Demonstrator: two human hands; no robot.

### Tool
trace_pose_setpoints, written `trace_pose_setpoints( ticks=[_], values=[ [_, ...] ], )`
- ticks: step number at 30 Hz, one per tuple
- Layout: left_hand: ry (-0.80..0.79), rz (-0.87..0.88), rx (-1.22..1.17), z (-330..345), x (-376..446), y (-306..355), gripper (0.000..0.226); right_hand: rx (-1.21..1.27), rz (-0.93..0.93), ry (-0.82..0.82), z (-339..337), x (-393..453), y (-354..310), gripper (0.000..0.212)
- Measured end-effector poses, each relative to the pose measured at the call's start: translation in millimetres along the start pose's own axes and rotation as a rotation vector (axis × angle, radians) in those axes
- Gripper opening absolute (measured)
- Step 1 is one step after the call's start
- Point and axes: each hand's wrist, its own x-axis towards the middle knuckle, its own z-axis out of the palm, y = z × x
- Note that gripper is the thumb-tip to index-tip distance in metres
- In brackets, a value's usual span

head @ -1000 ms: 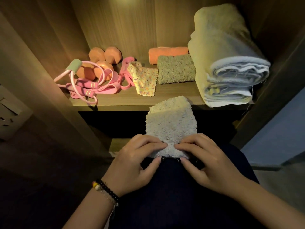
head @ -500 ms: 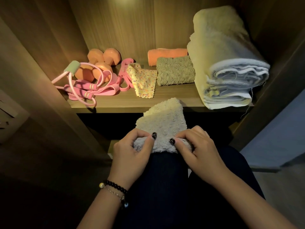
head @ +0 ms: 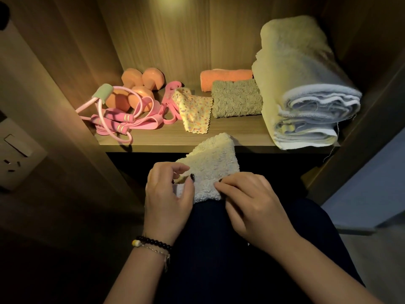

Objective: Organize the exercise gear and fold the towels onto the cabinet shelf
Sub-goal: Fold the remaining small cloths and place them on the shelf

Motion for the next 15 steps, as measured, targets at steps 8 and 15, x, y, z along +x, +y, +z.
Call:
trace_pose_setpoints(
  ticks=[8, 15],
  values=[
    [-0.282, 0.27, -0.121, -14.1, -8.8, -2.5, 0.026, 0.109, 0.117, -0.134, -12.1, 3.9, 9.7, 0.026],
    [-0.215, 0.234, 0.009, -14.3, -10.1, 1.4, 0.028, 0.124, 0.141, -0.236, -21.1, 16.1, 1.3, 0.019]
  ],
)
